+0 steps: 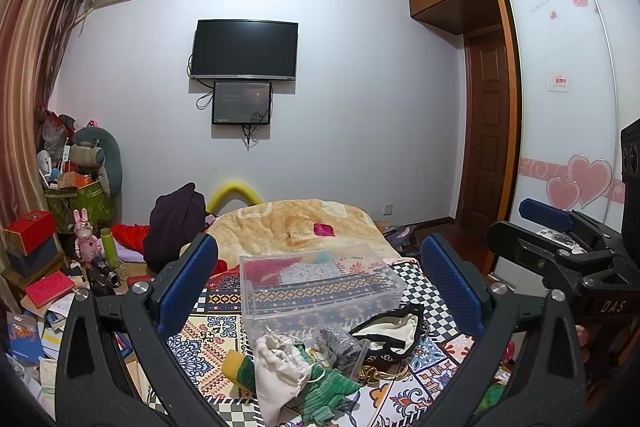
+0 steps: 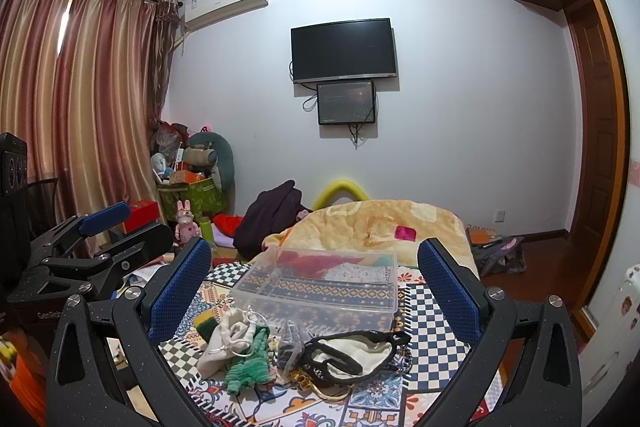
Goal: Organize soft objects
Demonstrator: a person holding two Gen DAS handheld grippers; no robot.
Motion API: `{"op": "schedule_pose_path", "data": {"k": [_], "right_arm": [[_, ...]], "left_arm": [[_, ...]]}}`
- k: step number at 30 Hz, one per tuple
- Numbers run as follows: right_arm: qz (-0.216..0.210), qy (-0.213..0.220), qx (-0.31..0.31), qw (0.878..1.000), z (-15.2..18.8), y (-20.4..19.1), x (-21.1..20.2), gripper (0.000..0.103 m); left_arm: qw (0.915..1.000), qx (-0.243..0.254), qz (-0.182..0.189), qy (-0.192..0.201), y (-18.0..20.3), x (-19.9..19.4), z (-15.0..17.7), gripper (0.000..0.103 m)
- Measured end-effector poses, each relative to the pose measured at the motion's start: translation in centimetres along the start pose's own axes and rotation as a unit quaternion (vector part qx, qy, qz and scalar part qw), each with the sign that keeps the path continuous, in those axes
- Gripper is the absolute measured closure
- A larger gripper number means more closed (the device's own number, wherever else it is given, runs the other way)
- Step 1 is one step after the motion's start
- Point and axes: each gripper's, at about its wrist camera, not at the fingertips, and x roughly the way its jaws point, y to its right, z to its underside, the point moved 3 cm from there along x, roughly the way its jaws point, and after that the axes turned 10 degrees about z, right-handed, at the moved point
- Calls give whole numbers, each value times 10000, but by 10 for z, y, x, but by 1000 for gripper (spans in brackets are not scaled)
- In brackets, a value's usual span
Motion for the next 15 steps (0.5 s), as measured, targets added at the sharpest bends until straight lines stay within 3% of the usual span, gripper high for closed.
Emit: {"op": "schedule_pose_path", "data": {"k": [15], "right_arm": [[-14,1,12,10000,-1,-1,-1,0]], "left_arm": [[10000,22,13,19,3,0,-2,0]]}}
